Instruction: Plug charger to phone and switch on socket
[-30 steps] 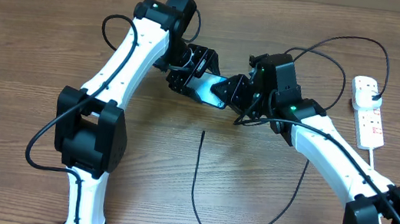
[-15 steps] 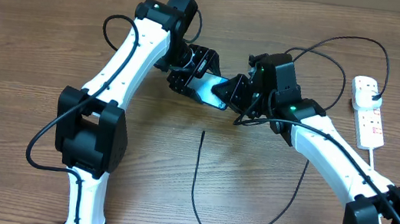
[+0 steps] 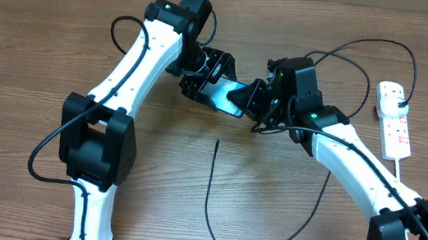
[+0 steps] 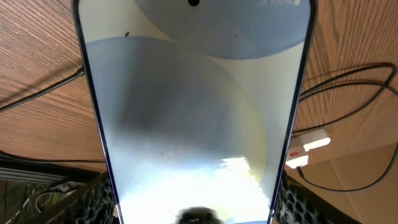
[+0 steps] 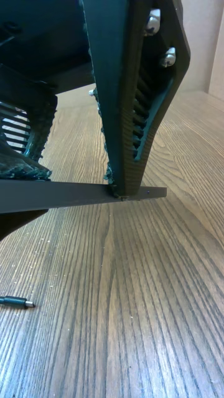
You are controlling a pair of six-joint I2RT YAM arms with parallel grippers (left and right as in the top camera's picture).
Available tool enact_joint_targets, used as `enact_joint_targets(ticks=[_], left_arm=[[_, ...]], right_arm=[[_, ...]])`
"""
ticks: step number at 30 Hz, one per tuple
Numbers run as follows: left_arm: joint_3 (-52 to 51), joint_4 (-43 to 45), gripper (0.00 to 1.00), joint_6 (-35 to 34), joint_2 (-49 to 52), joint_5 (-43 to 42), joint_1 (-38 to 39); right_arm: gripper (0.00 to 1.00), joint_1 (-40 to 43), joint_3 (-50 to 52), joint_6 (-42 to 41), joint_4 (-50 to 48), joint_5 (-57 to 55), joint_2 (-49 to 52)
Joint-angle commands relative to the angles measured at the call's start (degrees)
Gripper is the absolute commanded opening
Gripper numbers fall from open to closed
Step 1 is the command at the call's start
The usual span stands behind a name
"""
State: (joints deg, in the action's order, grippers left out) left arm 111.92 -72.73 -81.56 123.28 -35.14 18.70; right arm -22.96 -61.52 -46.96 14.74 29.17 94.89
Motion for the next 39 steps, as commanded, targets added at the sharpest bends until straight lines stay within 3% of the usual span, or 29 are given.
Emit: enact_joint_targets(ticks=[1,5,7,10,11,18,28,33,39], left_arm=[[1.44,-0.44,0.05,-1.2,-0.42,-1.73,0.61],[1.44,-0.46,0.28,-1.18,-0.42,-1.51,0.59],[1.44,-0.44,0.47,-1.18,-0.42,-0.44,0.5],[1.44,-0.48,0.91,-1.16,-0.42,1.88,0.46],[1.44,-0.48,0.98,-1.16,-0.42,2.49,0.46],[1.44,-0.48,1.0,4.33,-0.42,3.56,-0.85],[1.44,-1.29,1.0,27.54,-0.42,-3.04,-6.97],[1.44,-1.95,1.0,32.15,-0.96,-3.17,-9.03],[1.44,1.14,0.99,32.7,-5.25,2.01,-9.2]], right_arm=[[0.04,-0.28,-1.07,1.73,0.15,-1.09,-0.02],[0.04,-0.28,-1.07,1.75,0.33,-1.09,-0.02],[0.04,-0.28,-1.07,1.75,0.39,-1.09,-0.04],[0.04,-0.15,-1.07,1.77,0.55,-1.09,-0.04],[0.04,-0.15,-1.07,1.77,0.57,-1.09,-0.04],[0.04,-0.15,-1.07,1.81,1.2,-2.73,-0.02],[0.04,2.05,-1.07,1.73,3.63,-5.97,-0.02],[0.04,6.01,-1.07,-2.84,4.94,-4.83,-0.04],[0.04,11.69,-1.07,-5.46,5.31,-0.24,-0.02]])
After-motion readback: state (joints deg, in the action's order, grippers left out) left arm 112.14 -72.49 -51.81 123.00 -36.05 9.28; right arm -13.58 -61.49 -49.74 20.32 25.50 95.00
